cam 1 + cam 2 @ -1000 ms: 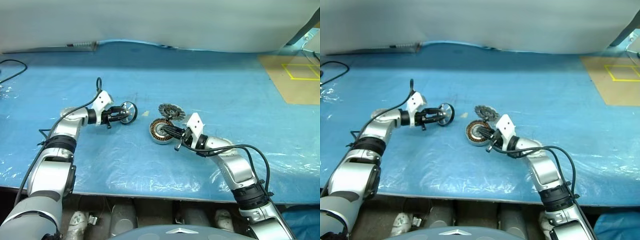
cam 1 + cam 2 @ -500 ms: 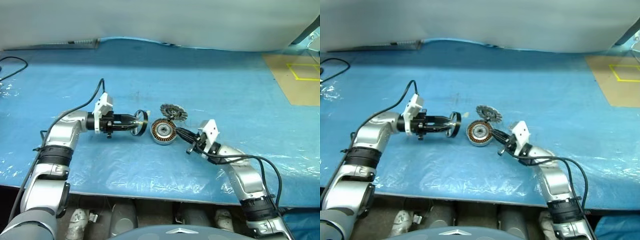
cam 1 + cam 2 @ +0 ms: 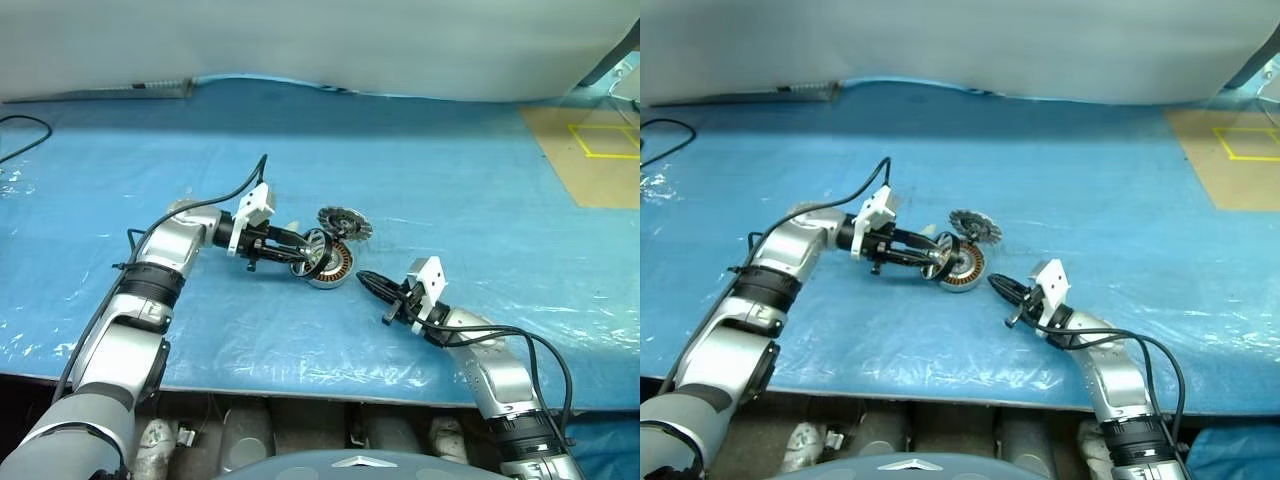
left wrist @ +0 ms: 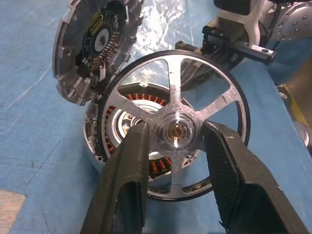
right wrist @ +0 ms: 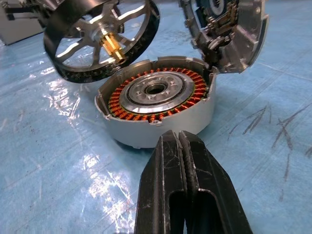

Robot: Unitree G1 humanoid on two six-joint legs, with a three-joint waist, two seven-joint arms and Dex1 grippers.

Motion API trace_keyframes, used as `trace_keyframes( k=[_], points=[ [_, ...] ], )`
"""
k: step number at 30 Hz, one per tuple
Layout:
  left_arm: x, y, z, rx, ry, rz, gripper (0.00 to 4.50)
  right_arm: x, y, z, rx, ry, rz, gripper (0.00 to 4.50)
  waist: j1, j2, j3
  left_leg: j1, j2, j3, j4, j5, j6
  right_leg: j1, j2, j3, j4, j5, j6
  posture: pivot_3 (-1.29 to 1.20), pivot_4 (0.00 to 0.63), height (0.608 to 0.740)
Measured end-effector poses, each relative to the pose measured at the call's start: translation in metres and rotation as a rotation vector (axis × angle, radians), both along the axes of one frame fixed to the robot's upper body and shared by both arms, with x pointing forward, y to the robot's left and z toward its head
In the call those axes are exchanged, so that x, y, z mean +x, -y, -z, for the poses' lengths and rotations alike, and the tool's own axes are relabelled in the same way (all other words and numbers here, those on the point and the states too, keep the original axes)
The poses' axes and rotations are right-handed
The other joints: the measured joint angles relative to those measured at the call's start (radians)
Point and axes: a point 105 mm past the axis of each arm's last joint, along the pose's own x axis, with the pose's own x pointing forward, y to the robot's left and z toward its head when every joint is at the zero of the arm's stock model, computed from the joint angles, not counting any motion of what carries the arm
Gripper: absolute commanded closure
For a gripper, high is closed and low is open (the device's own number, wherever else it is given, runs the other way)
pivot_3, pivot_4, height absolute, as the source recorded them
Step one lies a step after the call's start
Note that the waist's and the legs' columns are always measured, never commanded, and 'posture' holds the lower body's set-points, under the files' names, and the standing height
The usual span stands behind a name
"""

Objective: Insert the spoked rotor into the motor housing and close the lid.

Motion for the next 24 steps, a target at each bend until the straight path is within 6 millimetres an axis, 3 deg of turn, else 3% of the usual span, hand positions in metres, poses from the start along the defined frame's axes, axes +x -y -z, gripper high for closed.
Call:
trace_keyframes(
  k=[13, 24],
  points=[
    [0.004, 0.012, -0.013, 0.037, 0.050, 0.109, 3.13, -0.007, -0.006, 0.010, -0.025, -0.024, -0.051, 4.50, 0.003, 0.000, 0.000, -0.001, 0.000, 0.000, 0.000, 0.000, 0.000, 0.000, 0.000, 0.000, 0.000, 0.000, 0.000, 0.00, 0.150, 0.740],
    [0.004, 0.013, -0.008, 0.063, 0.055, 0.128, 3.13, -0.008, -0.007, 0.012, -0.030, -0.025, -0.057, 4.50, 0.005, 0.000, 0.000, -0.001, 0.000, 0.000, 0.002, 0.000, 0.001, 0.000, 0.000, 0.000, 0.001, 0.000, 0.000, 0.00, 0.150, 0.740]
  ],
)
